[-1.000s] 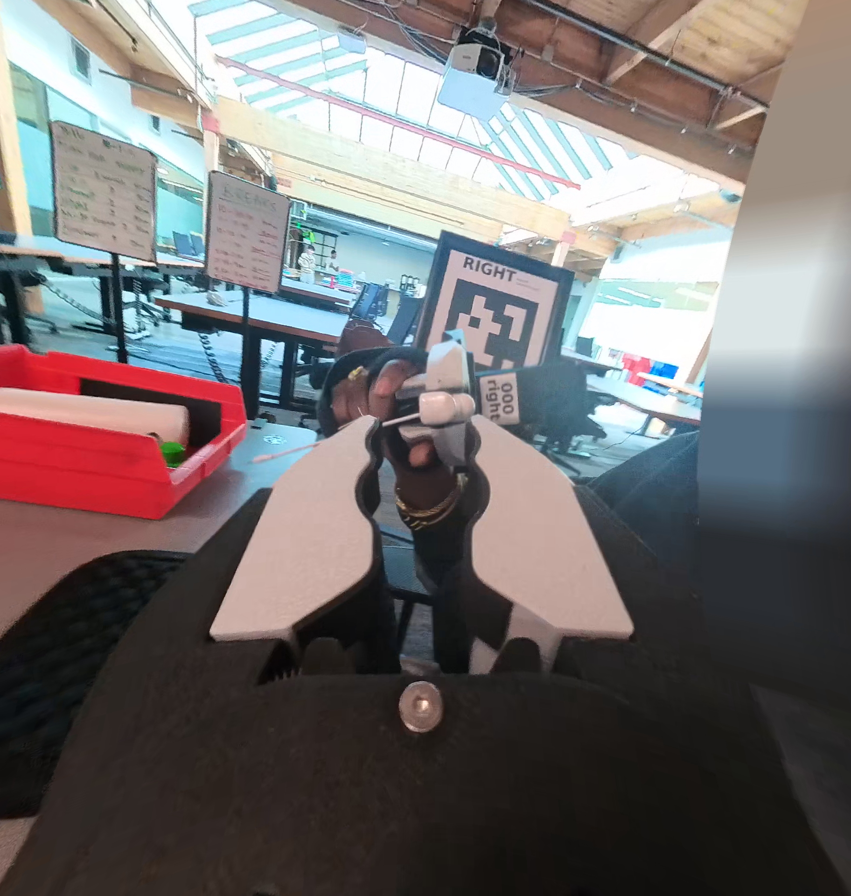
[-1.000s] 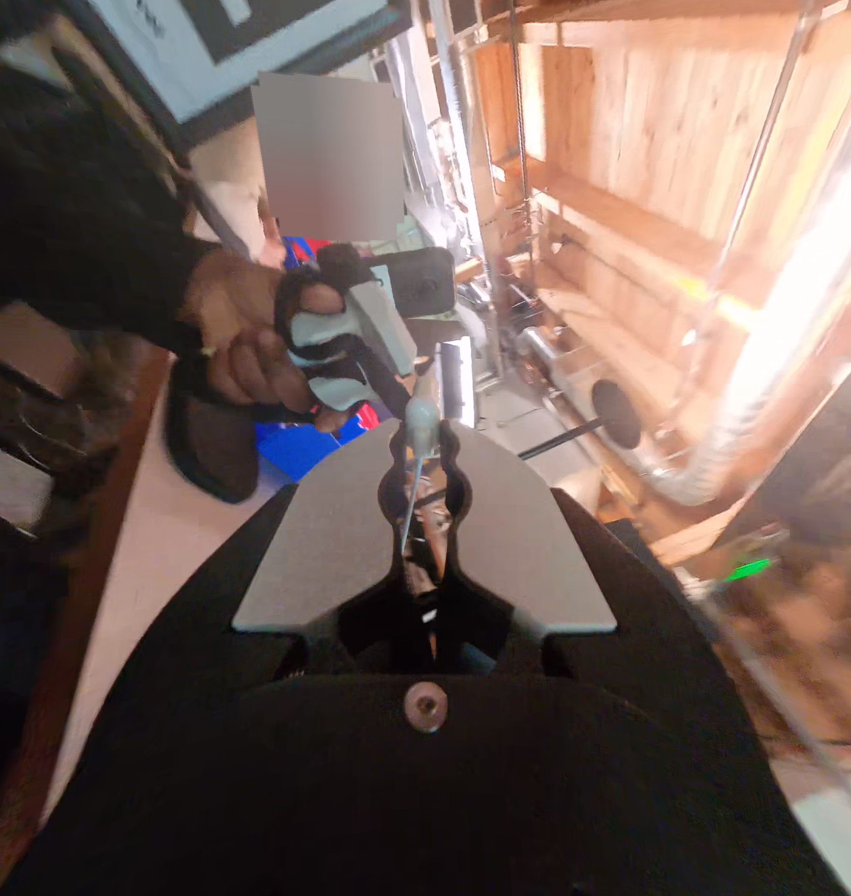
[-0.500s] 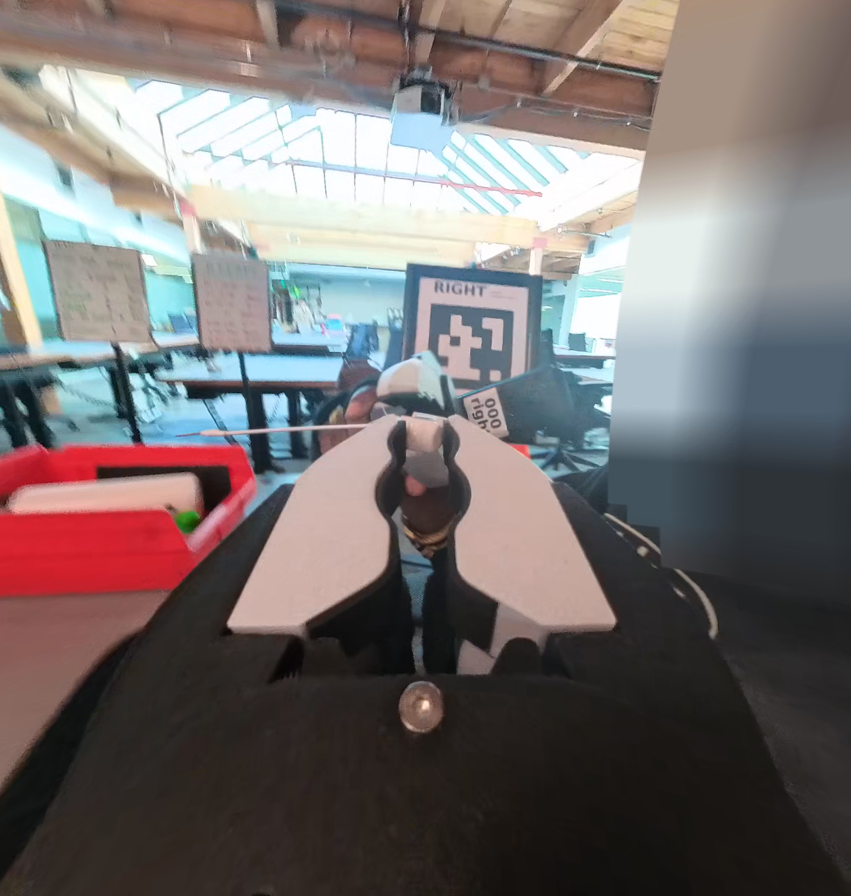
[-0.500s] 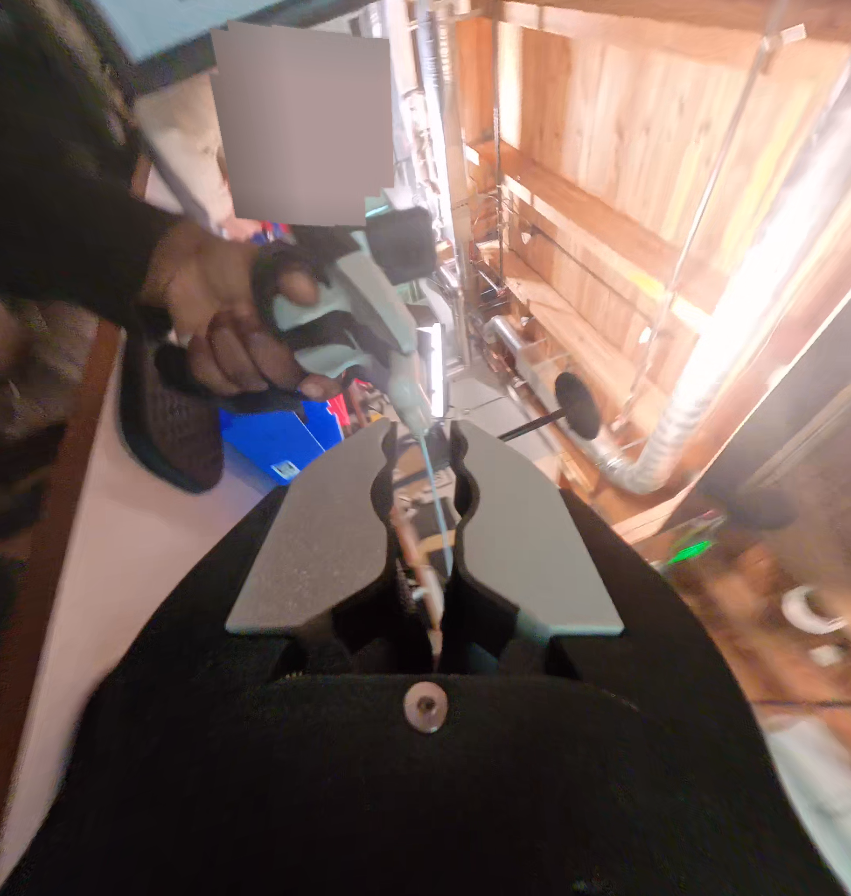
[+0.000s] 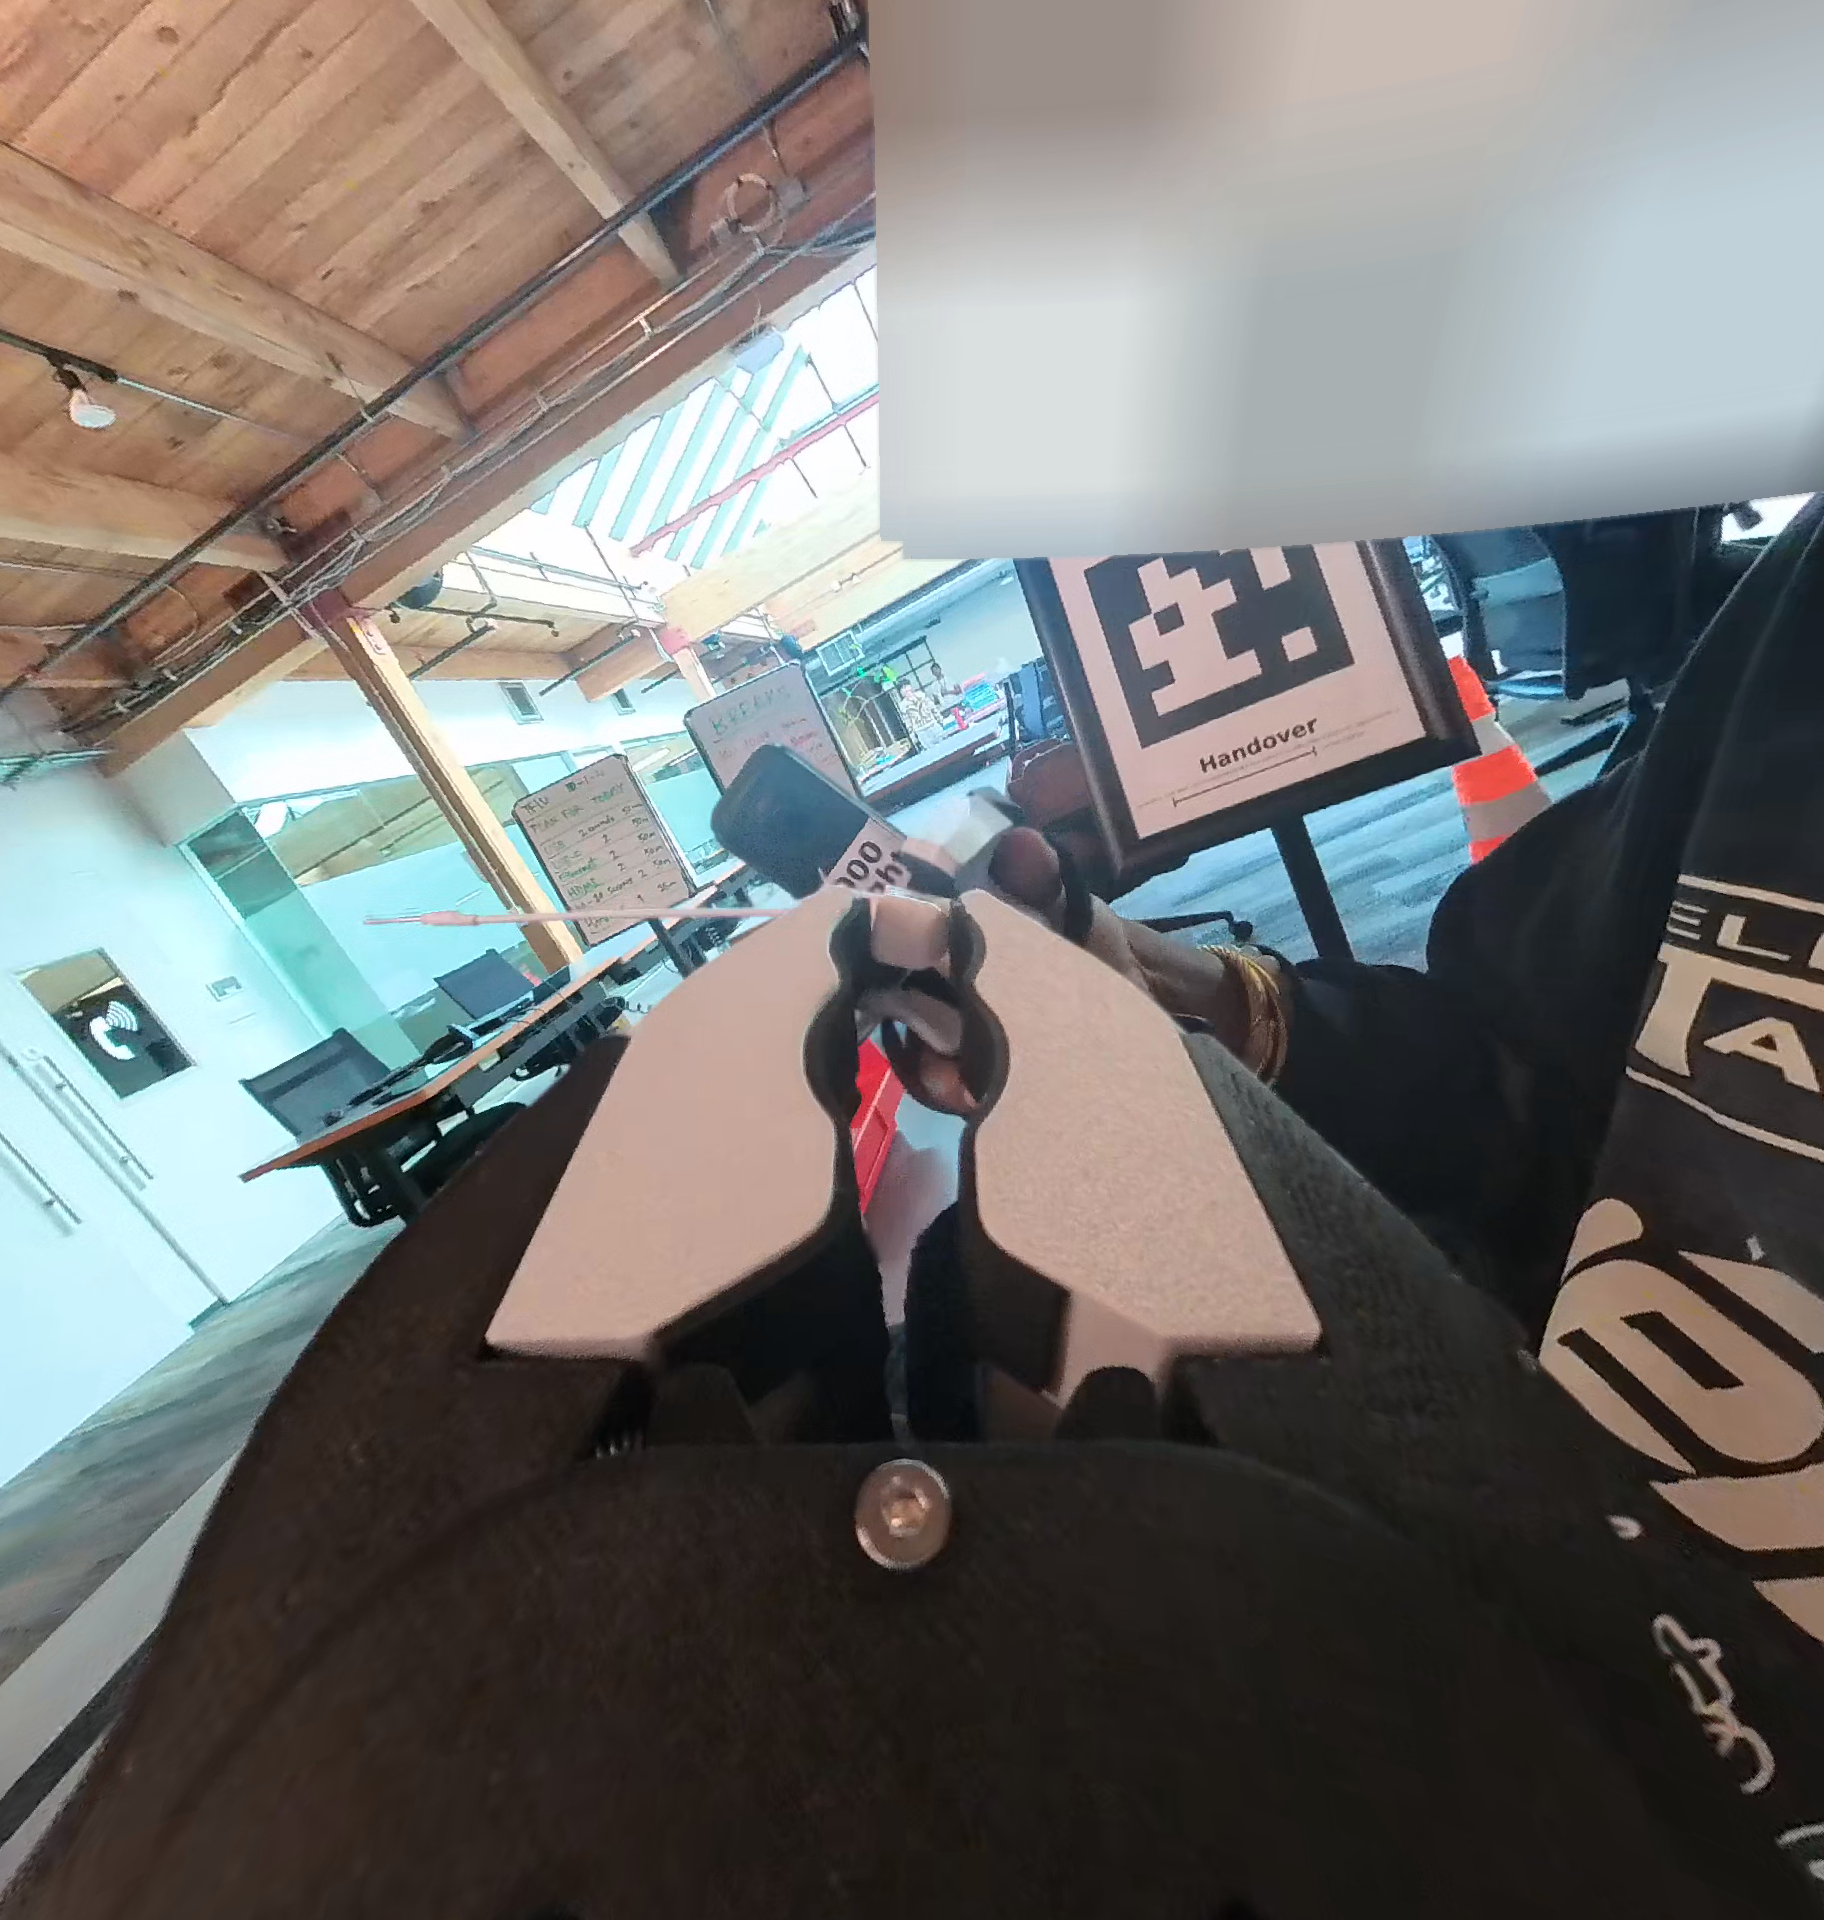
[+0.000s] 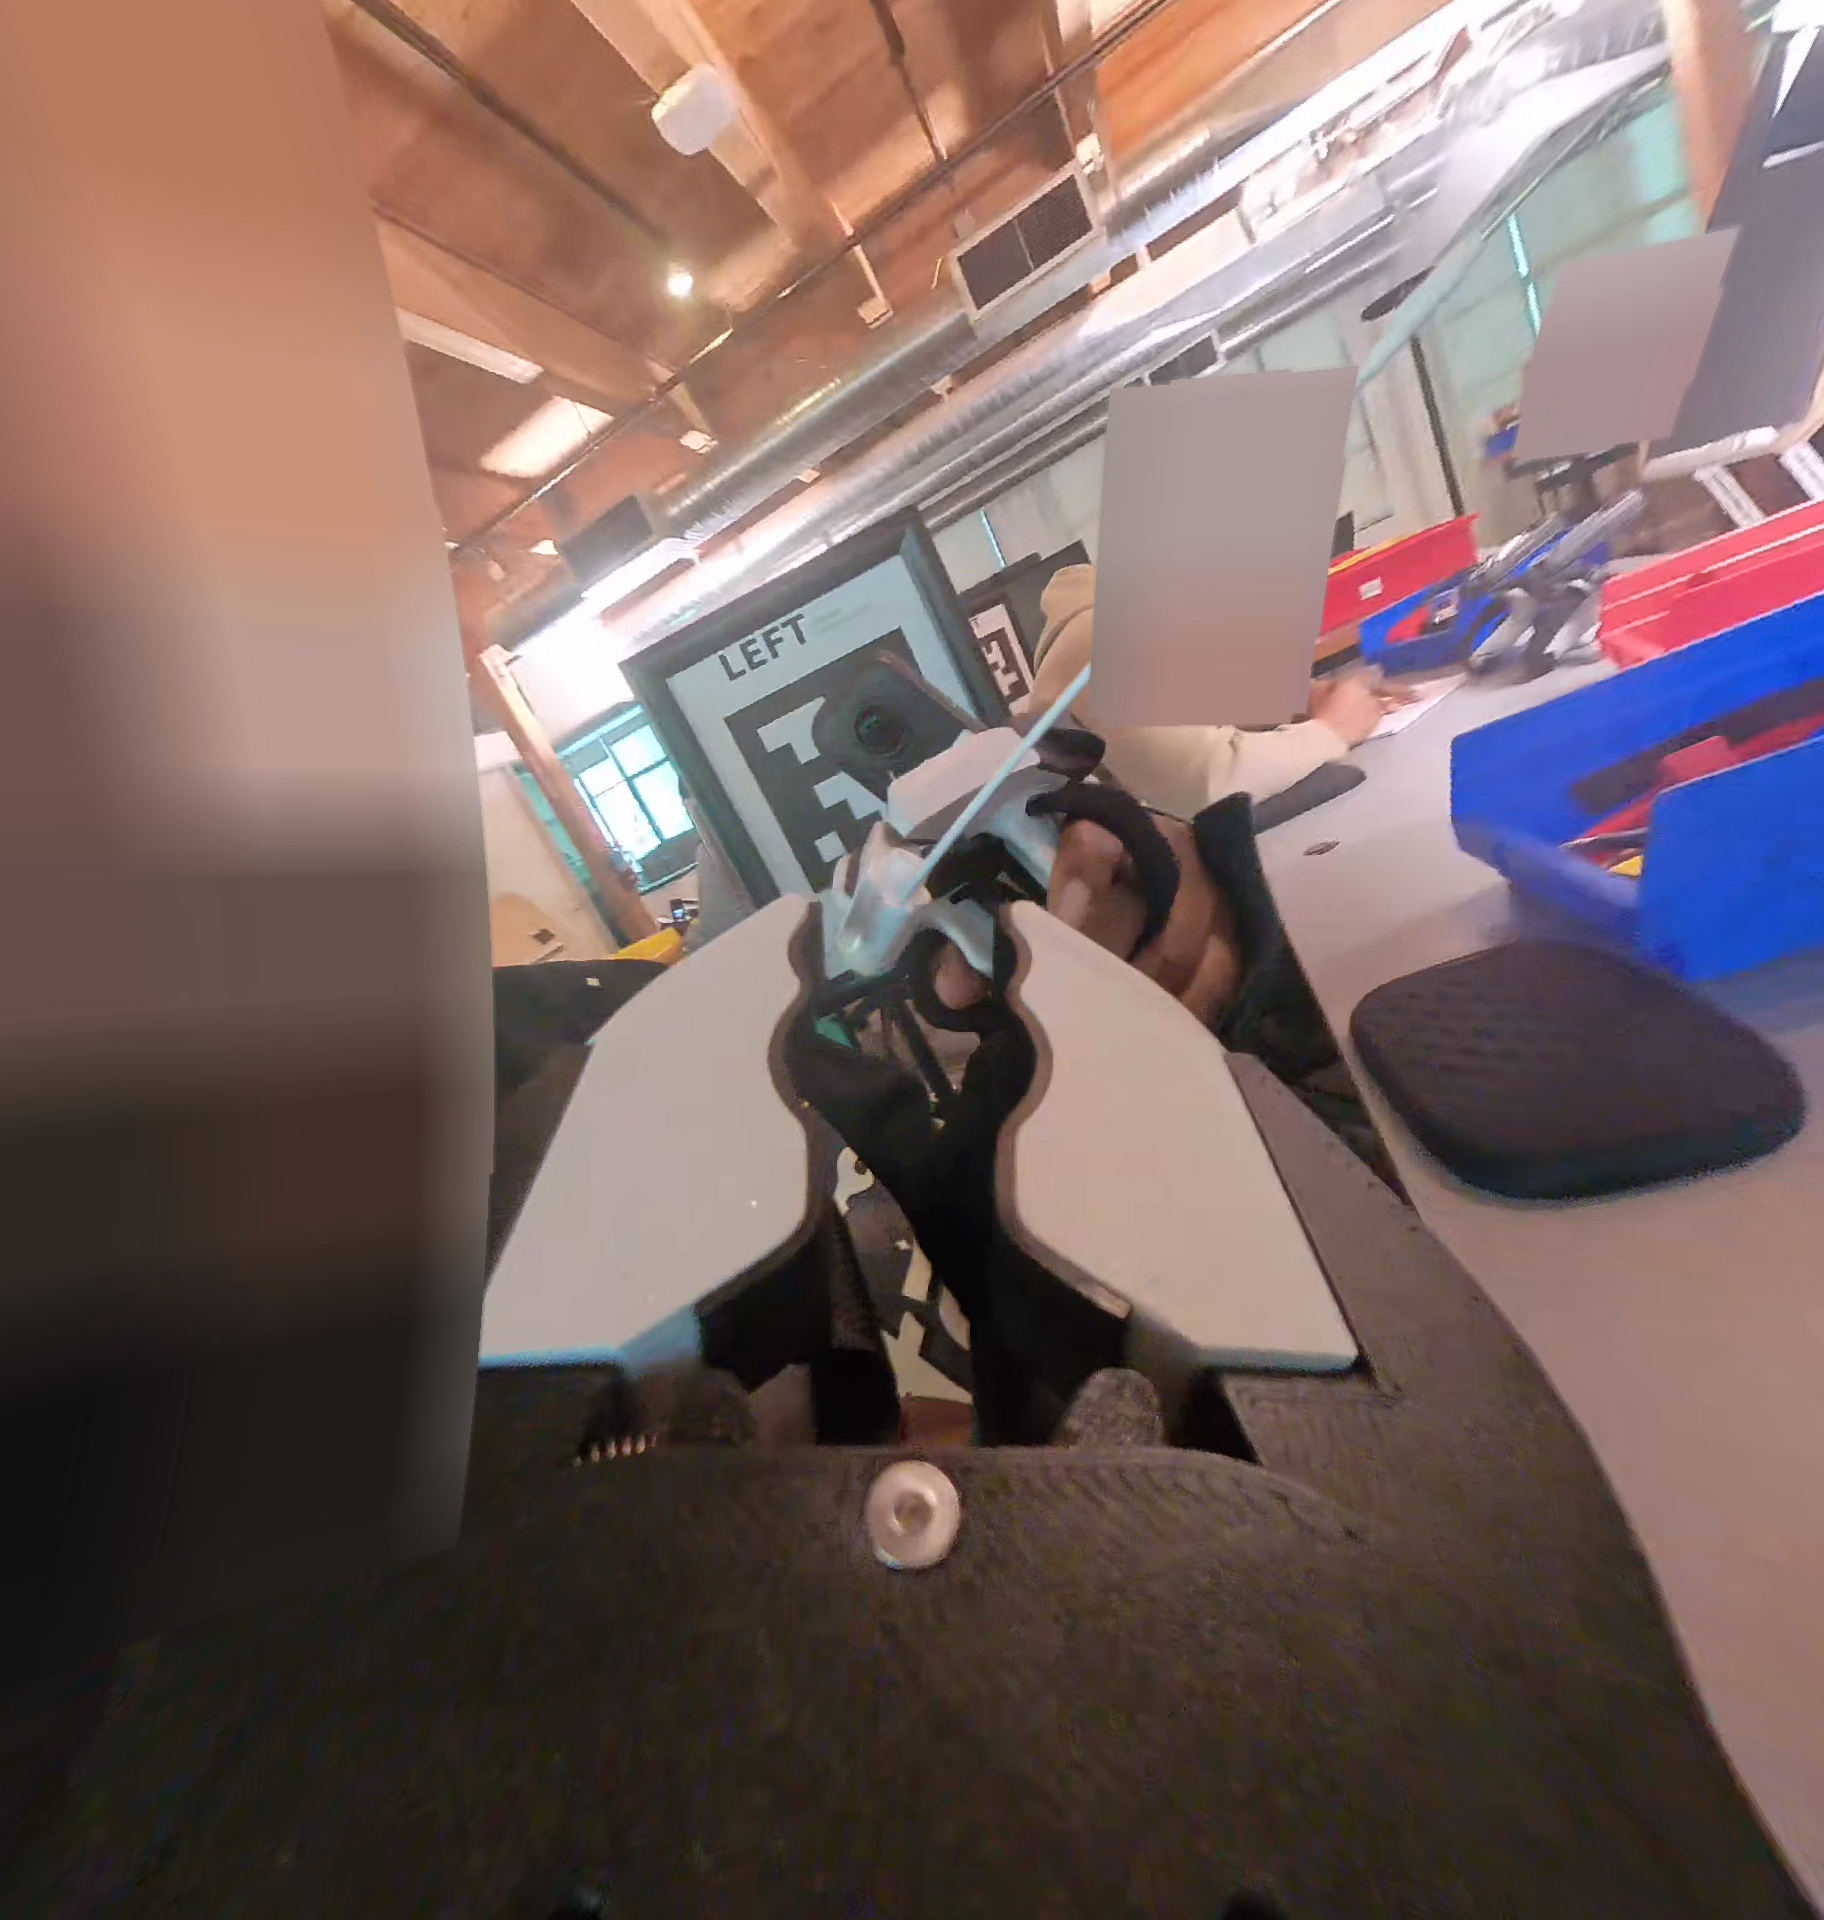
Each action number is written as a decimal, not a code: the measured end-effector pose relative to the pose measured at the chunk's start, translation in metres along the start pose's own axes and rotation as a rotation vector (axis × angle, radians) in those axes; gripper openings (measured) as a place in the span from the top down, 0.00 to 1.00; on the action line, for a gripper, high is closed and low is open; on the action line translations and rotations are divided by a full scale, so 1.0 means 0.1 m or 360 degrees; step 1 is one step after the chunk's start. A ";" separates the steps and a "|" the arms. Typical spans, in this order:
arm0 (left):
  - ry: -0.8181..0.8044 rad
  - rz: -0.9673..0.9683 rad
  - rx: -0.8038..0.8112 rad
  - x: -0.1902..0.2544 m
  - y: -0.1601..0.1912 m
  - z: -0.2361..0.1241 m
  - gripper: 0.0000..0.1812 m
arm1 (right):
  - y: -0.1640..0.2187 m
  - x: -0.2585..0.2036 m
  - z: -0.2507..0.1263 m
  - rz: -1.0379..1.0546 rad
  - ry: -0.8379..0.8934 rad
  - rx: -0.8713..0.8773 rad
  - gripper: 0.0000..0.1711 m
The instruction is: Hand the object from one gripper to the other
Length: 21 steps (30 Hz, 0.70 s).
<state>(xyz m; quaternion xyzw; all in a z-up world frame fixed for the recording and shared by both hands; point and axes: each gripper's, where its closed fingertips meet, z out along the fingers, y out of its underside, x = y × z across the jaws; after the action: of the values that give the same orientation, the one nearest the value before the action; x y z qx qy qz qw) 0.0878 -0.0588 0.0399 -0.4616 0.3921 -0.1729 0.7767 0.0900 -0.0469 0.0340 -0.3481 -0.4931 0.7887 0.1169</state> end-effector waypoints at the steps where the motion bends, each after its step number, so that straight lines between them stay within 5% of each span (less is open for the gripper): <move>1: 0.0009 0.0003 -0.0013 0.01 0.02 0.01 0.92 | 0.02 0.00 0.01 -0.0005 -0.0001 -0.0017 0.84; 5: -0.0002 -0.0093 -0.0020 0.00 0.03 0.02 0.92 | 0.01 -0.03 0.02 -0.0119 -0.0006 0.0004 0.91; 12: 0.0039 -0.0649 -0.0034 -0.06 0.08 0.05 0.84 | -0.11 -0.01 -0.05 -0.0809 0.0243 0.0054 0.92; 21: 0.0074 -0.0672 -0.0013 -0.03 0.07 0.05 0.94 | -0.04 -0.06 -0.02 -0.1040 0.0286 -0.0034 0.92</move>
<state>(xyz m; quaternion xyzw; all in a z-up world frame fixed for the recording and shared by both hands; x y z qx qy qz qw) 0.0893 -0.0501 0.0373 -0.5327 0.3051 -0.3408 0.7121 0.0947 -0.0464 0.0398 -0.2411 -0.5746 0.6704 0.4028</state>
